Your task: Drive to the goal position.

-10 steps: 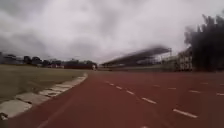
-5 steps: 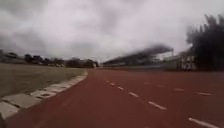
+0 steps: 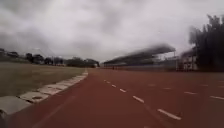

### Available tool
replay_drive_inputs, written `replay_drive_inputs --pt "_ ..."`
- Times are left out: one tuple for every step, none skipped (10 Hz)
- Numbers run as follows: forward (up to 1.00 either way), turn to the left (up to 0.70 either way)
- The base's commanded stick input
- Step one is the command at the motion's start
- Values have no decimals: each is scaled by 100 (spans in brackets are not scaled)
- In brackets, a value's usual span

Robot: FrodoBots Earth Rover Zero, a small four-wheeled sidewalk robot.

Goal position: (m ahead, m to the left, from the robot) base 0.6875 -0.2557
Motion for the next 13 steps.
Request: replay_drive_inputs --pt "70 0" --pt "70 7" --pt "70 20" --pt "70 24" --pt "70 29" --pt "70 34" --pt "43 16" --pt "5 2" --pt "0 0" --pt "0 0" --pt "0 0" --pt "0 0" --pt "0 0"
